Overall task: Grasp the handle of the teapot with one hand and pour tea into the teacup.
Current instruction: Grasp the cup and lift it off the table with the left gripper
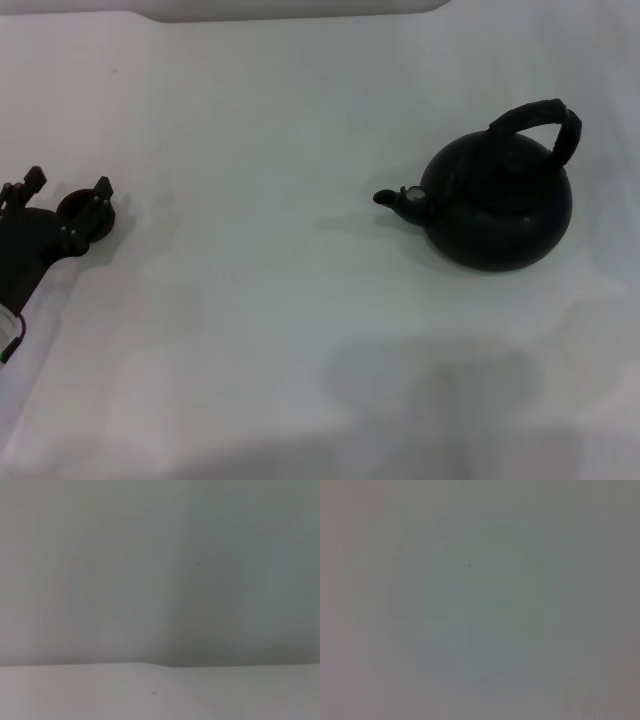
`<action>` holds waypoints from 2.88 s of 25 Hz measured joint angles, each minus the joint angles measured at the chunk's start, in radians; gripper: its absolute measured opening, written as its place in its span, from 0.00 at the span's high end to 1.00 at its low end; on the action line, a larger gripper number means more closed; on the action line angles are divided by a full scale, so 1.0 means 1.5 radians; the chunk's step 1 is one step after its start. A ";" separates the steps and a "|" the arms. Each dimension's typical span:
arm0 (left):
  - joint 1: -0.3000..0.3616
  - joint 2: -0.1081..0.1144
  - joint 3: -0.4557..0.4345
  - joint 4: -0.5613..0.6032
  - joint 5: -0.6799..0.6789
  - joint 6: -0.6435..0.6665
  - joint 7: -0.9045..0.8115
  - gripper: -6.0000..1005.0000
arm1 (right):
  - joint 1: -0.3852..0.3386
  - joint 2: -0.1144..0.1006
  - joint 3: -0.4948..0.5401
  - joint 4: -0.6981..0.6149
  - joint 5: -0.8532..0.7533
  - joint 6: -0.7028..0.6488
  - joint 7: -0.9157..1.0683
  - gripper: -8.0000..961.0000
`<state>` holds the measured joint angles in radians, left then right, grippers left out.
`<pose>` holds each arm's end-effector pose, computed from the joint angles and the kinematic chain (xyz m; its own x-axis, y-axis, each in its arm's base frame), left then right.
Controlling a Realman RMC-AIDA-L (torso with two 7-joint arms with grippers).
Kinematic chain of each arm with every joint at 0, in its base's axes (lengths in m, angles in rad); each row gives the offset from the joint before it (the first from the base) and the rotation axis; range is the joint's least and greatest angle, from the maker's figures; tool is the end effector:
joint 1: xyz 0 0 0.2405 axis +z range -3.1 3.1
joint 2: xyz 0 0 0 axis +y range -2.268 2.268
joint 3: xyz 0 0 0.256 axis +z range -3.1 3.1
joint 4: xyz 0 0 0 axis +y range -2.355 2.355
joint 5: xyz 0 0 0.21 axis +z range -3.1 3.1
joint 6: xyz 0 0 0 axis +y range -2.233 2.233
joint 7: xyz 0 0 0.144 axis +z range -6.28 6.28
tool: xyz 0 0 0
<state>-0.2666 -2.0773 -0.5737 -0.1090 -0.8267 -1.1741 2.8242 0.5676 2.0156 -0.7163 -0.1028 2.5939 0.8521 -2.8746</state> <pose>-0.3702 0.2528 -0.0476 0.6798 0.1905 0.7082 0.7303 -0.2635 -0.6302 0.3723 0.3839 0.0545 0.7184 -0.1047 -0.6877 -0.6815 0.0930 -0.7259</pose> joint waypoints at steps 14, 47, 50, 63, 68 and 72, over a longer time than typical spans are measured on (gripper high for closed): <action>-0.012 0.001 0.000 0.000 0.018 0.030 0.000 0.12 | 0.003 0.000 0.000 0.000 0.000 -0.003 0.000 0.16; -0.004 -0.001 0.000 0.000 0.028 0.055 0.000 0.13 | 0.009 -0.002 0.000 -0.005 0.000 -0.006 -0.001 0.16; -0.004 -0.001 0.000 0.000 0.030 0.056 0.000 0.13 | 0.007 -0.002 0.000 -0.008 -0.001 -0.006 -0.001 0.16; -0.003 -0.001 0.000 -0.003 0.043 0.056 0.000 0.13 | 0.004 -0.002 0.000 -0.010 0.000 -0.006 -0.001 0.16; -0.004 -0.001 0.000 -0.006 0.049 0.051 0.000 0.20 | 0.004 -0.002 0.000 -0.010 0.000 -0.007 -0.001 0.16; -0.011 0.000 0.000 -0.007 0.081 0.033 0.000 0.26 | 0.004 -0.002 0.000 -0.010 0.000 -0.007 -0.001 0.16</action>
<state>-0.2832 -2.0780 -0.5737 -0.1192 -0.7046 -1.1246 2.8240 0.5737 2.0125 -0.7163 -0.1181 2.5941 0.8421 -2.8763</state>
